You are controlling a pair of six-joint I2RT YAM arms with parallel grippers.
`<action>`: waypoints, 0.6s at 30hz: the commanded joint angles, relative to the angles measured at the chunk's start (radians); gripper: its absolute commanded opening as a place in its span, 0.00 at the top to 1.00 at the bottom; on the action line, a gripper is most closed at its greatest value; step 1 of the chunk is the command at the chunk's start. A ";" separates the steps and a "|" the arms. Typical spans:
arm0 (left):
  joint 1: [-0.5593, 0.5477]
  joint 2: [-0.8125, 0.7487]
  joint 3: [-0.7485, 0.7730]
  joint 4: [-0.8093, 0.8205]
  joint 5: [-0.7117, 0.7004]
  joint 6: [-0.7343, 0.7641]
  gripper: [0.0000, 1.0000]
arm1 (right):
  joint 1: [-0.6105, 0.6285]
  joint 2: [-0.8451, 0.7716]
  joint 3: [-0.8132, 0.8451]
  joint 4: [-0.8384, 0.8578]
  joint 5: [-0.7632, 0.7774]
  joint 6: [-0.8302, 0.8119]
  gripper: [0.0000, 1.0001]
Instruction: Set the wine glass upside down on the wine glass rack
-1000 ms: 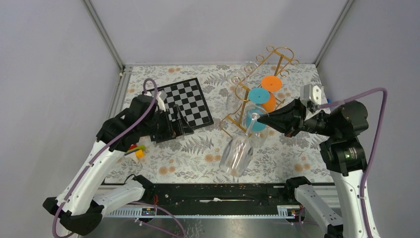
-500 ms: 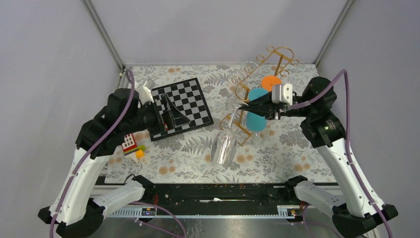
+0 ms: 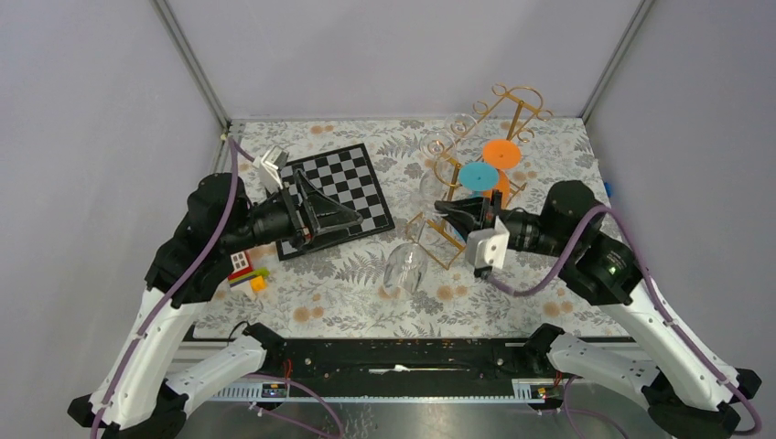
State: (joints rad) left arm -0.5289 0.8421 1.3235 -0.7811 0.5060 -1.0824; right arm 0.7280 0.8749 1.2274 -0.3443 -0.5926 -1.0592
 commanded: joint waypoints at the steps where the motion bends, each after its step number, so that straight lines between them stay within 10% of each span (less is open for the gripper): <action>1: -0.002 0.017 -0.037 0.211 0.109 -0.119 0.23 | 0.131 -0.035 -0.057 0.034 0.291 -0.223 1.00; 18: -0.234 0.163 -0.043 0.329 -0.052 -0.159 0.49 | 0.437 -0.020 -0.173 0.173 0.672 -0.390 1.00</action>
State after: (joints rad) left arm -0.7551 1.0084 1.2778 -0.4923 0.5179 -1.2522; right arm 1.1381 0.8722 1.0508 -0.3058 -0.0078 -1.4189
